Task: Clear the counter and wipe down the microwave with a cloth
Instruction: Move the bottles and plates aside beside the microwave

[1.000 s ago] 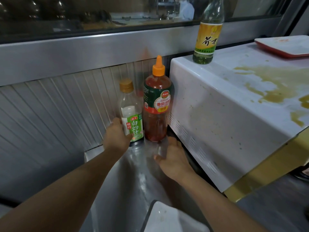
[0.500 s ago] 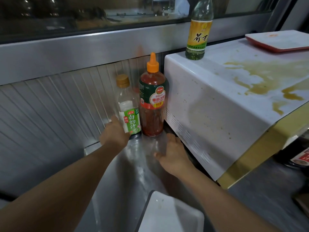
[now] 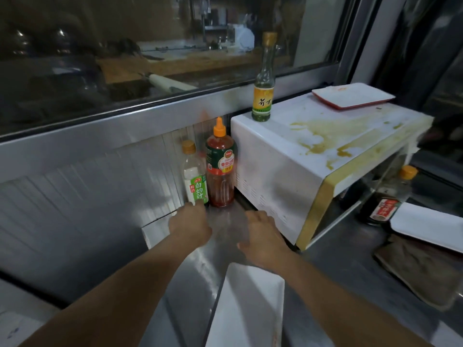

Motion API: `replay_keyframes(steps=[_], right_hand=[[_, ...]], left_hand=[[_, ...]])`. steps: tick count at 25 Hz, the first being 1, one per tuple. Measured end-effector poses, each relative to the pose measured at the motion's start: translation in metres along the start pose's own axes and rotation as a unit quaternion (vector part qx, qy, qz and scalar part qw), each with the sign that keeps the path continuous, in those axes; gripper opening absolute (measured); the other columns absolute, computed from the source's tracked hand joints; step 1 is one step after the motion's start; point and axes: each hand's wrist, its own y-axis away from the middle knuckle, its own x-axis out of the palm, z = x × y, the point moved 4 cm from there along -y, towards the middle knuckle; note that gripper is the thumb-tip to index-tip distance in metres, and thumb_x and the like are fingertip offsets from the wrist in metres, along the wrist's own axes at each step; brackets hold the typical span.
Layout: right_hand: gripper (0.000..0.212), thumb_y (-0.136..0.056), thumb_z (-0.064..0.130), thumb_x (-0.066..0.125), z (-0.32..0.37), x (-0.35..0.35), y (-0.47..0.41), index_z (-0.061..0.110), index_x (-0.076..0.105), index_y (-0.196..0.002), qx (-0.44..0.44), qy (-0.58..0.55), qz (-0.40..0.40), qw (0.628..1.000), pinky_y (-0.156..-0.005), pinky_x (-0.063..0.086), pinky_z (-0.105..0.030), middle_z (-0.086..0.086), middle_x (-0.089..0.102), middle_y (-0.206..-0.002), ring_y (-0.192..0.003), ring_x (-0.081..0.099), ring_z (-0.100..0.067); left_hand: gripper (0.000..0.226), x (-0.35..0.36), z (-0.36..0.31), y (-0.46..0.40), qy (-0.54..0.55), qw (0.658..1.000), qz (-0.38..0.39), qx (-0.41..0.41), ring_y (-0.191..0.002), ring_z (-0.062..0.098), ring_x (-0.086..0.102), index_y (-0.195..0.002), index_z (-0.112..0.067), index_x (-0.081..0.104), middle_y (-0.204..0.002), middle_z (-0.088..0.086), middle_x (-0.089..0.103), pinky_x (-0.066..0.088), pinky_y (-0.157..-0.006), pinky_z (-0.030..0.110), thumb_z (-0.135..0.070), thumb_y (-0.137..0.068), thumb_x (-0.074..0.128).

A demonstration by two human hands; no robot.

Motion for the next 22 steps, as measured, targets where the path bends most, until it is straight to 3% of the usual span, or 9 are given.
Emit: replay_keyframes(steps=[9, 16, 19, 22], right_hand=[[0.069, -0.081, 0.030, 0.065, -0.024, -0.049, 0.080, 0.011, 0.031, -0.137, 0.068, -0.010, -0.050, 0.996, -0.105, 0.032, -0.035, -0.011, 0.033, -0.138, -0.128, 0.031, -0.030], [0.067, -0.080, 0.025, 0.066, -0.078, -0.095, 0.130, 0.010, 0.034, -0.137, 0.145, -0.048, -0.109, 0.982, -0.104, 0.038, -0.036, -0.015, 0.035, -0.138, -0.130, 0.034, -0.032], [0.066, -0.081, 0.025, 0.066, -0.108, -0.116, 0.144, 0.009, 0.034, -0.136, 0.162, -0.047, -0.144, 0.975, -0.101, 0.038, -0.034, -0.015, 0.037, -0.137, -0.127, 0.038, -0.032], [0.068, -0.080, 0.026, 0.067, -0.142, -0.132, 0.150, 0.009, 0.033, -0.136, 0.193, -0.051, -0.161, 0.967, -0.097, 0.040, -0.035, -0.015, 0.039, -0.135, -0.123, 0.043, -0.033]], left_hand=[[0.046, -0.019, -0.064, 0.062, 0.021, 0.993, 0.003, 0.113, -0.115, 0.028, 0.052, -0.118, -0.015, 0.040, -0.123, 0.008, 0.052, 0.045, -0.086, 0.037, -0.031, -0.081, 0.063], [0.046, -0.021, -0.133, 0.094, 0.055, 0.971, 0.040, 0.228, -0.107, 0.027, 0.055, -0.114, -0.015, 0.042, -0.115, 0.009, 0.055, 0.047, -0.078, 0.036, -0.036, -0.081, 0.065], [0.052, -0.020, -0.166, 0.102, 0.069, 0.963, 0.049, 0.257, -0.108, 0.027, 0.055, -0.120, -0.015, 0.041, -0.118, 0.008, 0.055, 0.050, -0.084, 0.037, -0.039, -0.081, 0.066], [0.052, -0.016, -0.199, 0.107, 0.066, 0.959, 0.040, 0.273, -0.105, 0.026, 0.056, -0.121, -0.015, 0.041, -0.115, 0.007, 0.056, 0.048, -0.078, 0.035, -0.040, -0.082, 0.064]])
